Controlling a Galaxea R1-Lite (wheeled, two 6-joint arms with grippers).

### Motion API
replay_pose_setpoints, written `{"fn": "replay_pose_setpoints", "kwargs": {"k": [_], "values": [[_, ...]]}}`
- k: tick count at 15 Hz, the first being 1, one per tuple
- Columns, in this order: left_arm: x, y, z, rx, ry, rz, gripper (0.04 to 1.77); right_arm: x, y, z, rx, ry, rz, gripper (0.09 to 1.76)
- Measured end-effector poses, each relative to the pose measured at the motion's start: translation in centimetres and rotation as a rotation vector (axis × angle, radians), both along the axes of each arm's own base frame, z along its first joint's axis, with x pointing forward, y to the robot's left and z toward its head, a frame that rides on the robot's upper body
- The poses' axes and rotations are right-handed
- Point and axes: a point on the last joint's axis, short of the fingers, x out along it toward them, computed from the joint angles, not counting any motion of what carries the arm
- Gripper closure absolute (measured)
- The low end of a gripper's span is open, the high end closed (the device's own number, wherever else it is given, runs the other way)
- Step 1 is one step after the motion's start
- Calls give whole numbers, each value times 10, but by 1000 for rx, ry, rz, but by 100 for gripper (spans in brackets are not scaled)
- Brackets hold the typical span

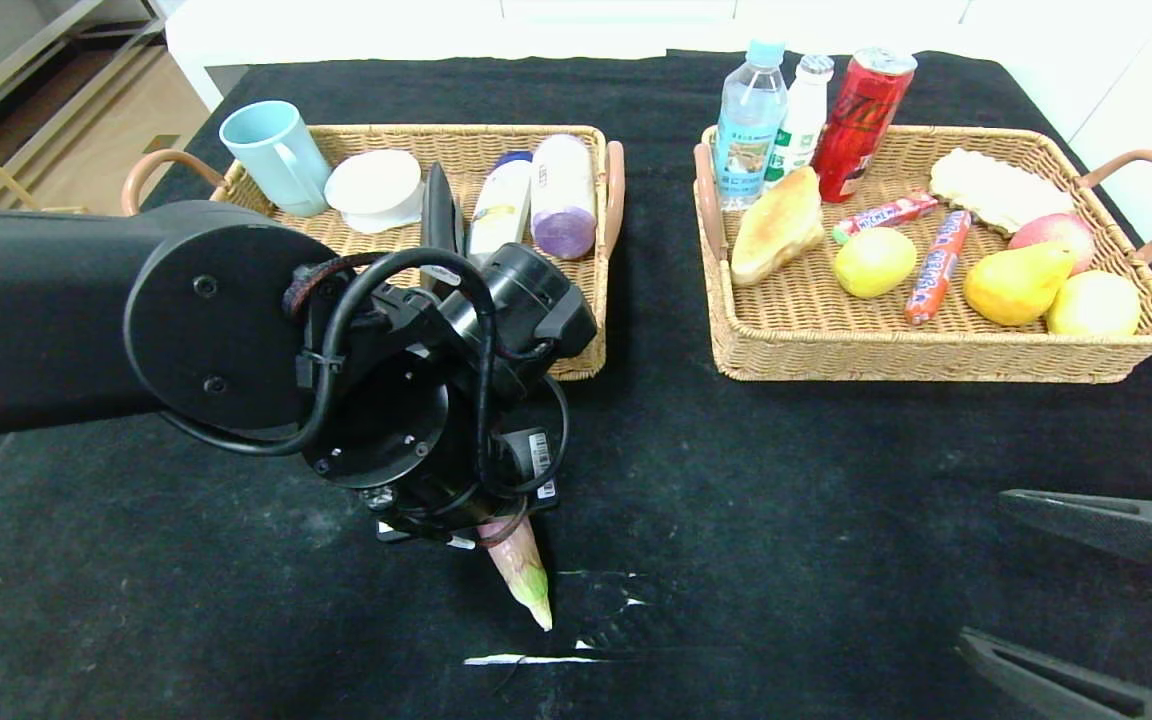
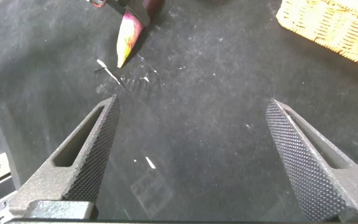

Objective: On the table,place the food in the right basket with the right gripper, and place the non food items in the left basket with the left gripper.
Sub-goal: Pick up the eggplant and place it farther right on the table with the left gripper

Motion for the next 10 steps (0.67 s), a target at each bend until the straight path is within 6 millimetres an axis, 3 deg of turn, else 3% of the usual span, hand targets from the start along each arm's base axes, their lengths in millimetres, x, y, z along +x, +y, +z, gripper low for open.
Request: {"fn": "replay_pose_setpoints", "kwargs": {"k": [6,10], "values": [[-5,1,6,-2,-13,-16,106,0,0,0,-1,1,0,14],[-28,6,25,-56,-27,-151,106,0,0,0,-4,-2,0,14]]}}
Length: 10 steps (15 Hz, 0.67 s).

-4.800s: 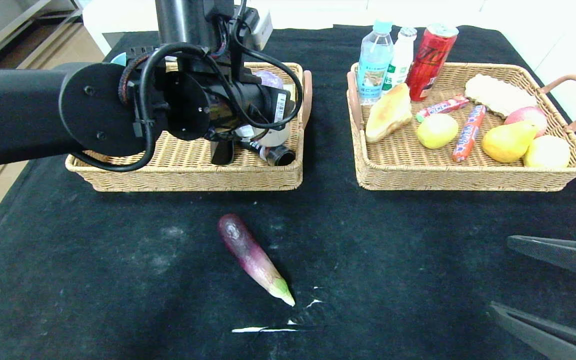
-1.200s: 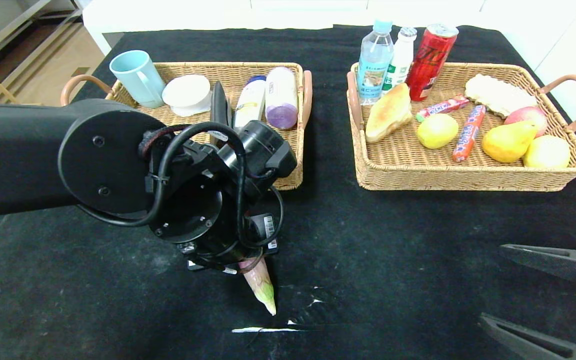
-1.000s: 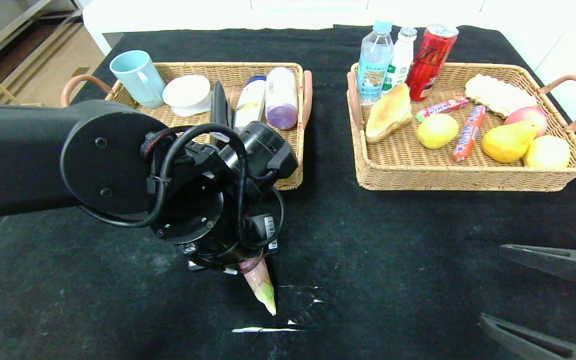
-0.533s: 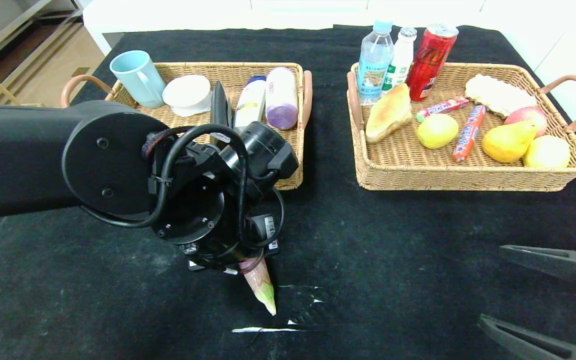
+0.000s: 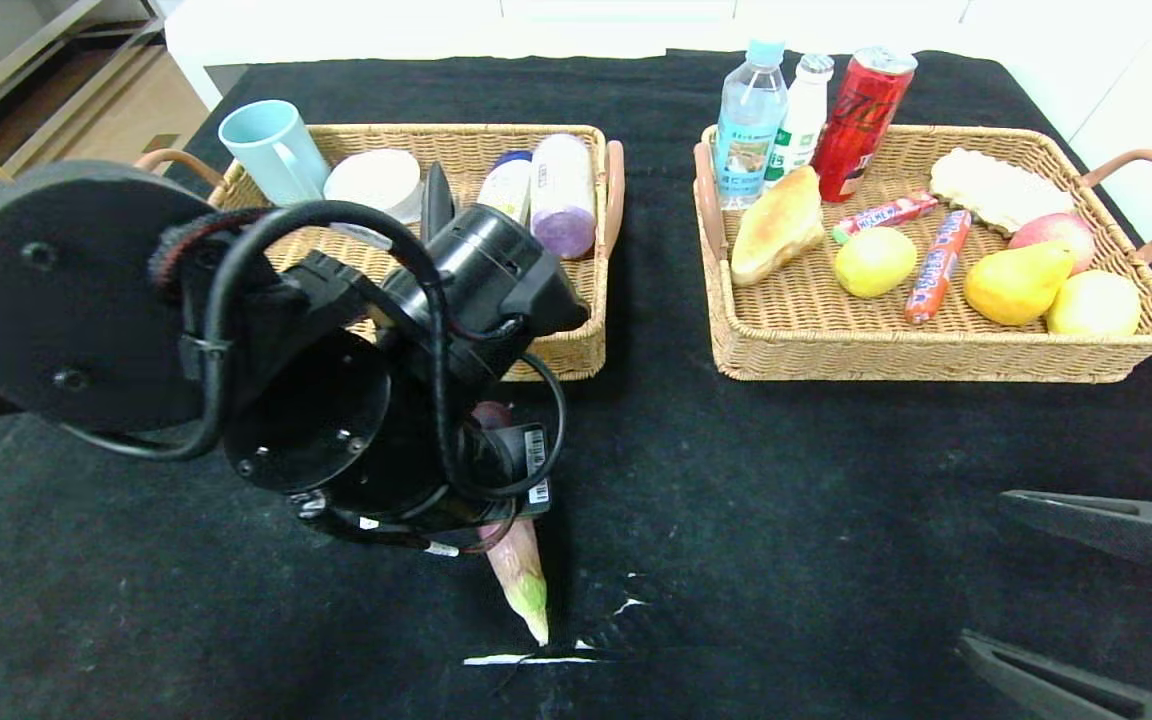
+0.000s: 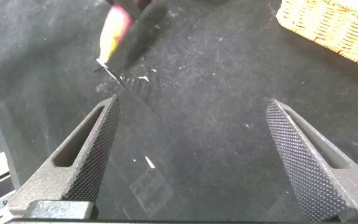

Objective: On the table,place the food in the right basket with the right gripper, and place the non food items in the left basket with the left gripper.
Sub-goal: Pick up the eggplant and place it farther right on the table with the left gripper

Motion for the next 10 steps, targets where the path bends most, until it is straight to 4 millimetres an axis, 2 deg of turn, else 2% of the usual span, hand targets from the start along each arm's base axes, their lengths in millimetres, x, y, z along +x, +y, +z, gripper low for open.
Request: {"fn": "replay_pose_setpoints", "kwargs": {"k": [4,6,10], "values": [[-22,10,21,-160,-76,-221,106,0,0,-1,-3,5,1,14],[-29,11,22,-215,-107,-282,106,1,1,-2,-6,9,2,14],[-30,5,23,-309,-124,-373,106,2,1,-3,-9,13,2,14]]}}
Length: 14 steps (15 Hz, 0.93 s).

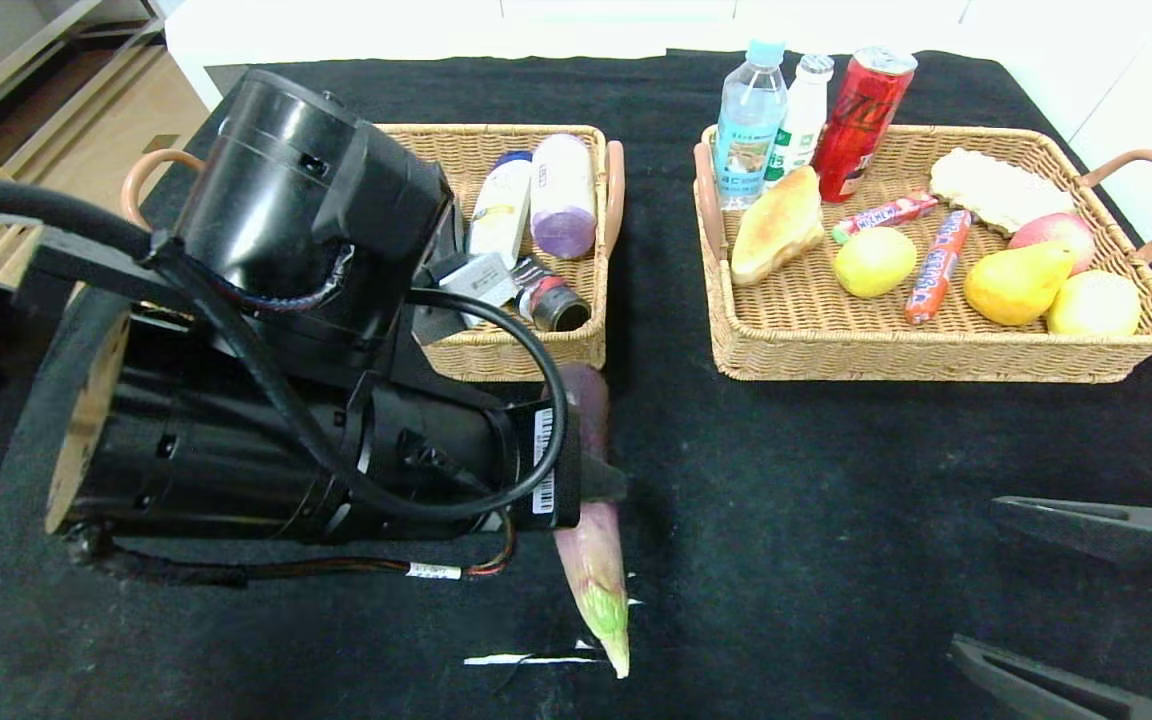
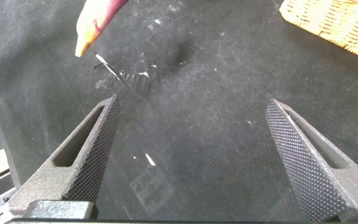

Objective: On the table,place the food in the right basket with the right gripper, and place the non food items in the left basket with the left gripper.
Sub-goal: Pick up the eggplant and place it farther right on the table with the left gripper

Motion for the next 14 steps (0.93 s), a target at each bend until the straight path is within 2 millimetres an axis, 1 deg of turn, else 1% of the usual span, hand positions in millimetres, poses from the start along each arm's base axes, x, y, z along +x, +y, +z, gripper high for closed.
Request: {"fn": "replay_pose_setpoints", "kwargs": {"k": [3,5,8,11,14], "values": [[5,-13,-2,-28,-17,-37,106,0,0,1,3,-4,0,14],[9,-27,-5,-38,-27,-58,106,0,-1,3,8,-12,-3,14],[16,-48,-3,-51,-36,-88,106,0,-1,4,10,-17,-7,14],[21,-70,-15,-27,-20,-120,106,-1,-2,5,14,-23,-12,14],[32,-88,-28,-6,-11,-130,106,-1,-3,7,18,-30,-12,14]]}}
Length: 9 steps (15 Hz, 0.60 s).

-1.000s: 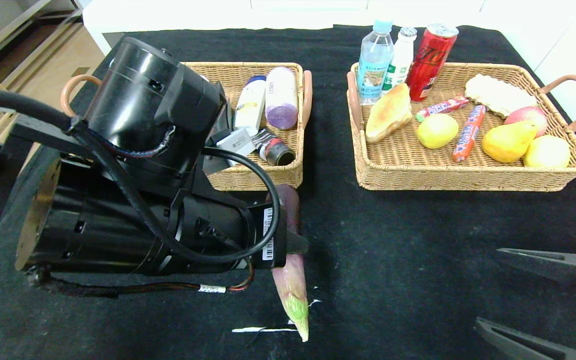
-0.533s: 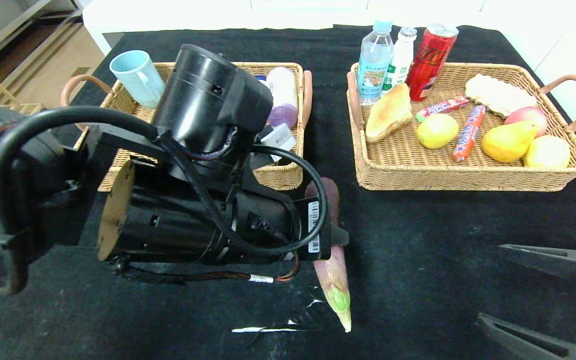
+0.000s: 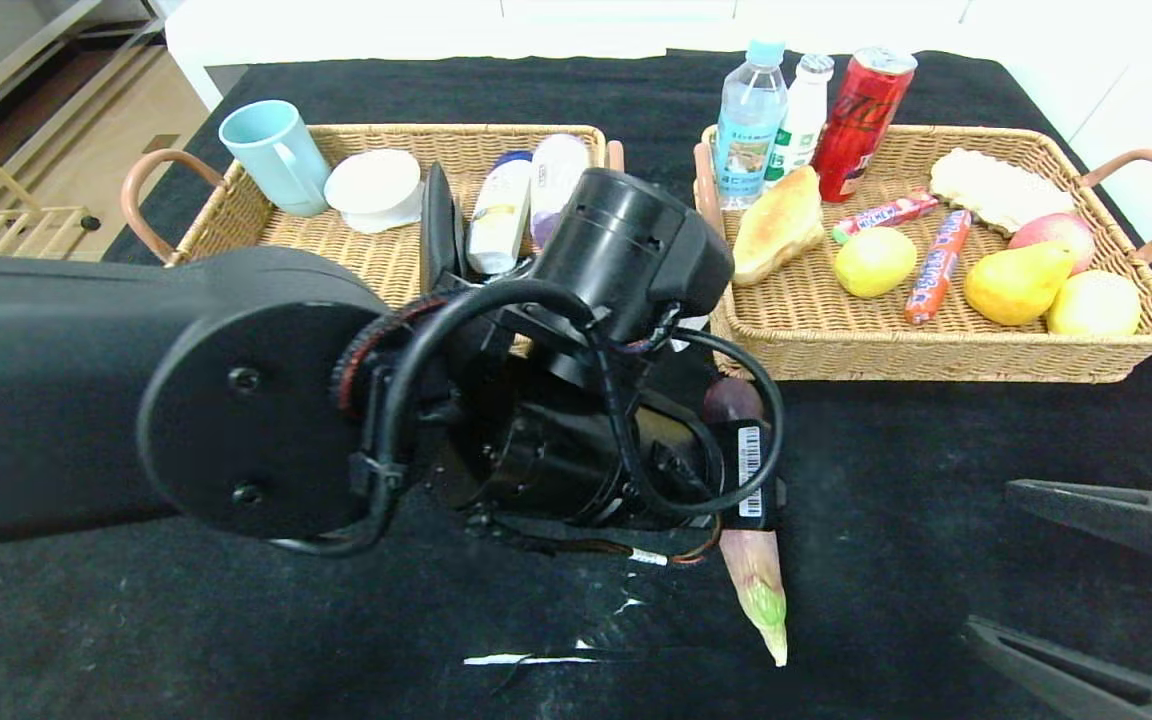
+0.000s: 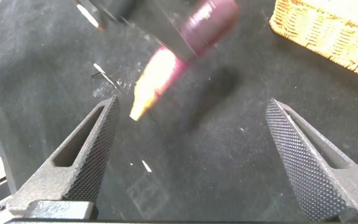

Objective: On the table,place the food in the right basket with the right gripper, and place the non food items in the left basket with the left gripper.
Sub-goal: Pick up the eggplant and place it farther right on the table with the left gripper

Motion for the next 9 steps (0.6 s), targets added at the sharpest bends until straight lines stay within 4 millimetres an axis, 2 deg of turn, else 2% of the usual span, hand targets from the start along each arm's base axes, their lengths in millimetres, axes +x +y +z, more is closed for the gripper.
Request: {"fn": "replay_pose_setpoints", "kwargs": {"k": [5,9], "values": [[17,-21,-19,36,6,-8,106,-1,0,1,2,-4,0,14],[21,-26,-30,60,18,-9,106,-1,-1,0,1,-4,1,14]]}}
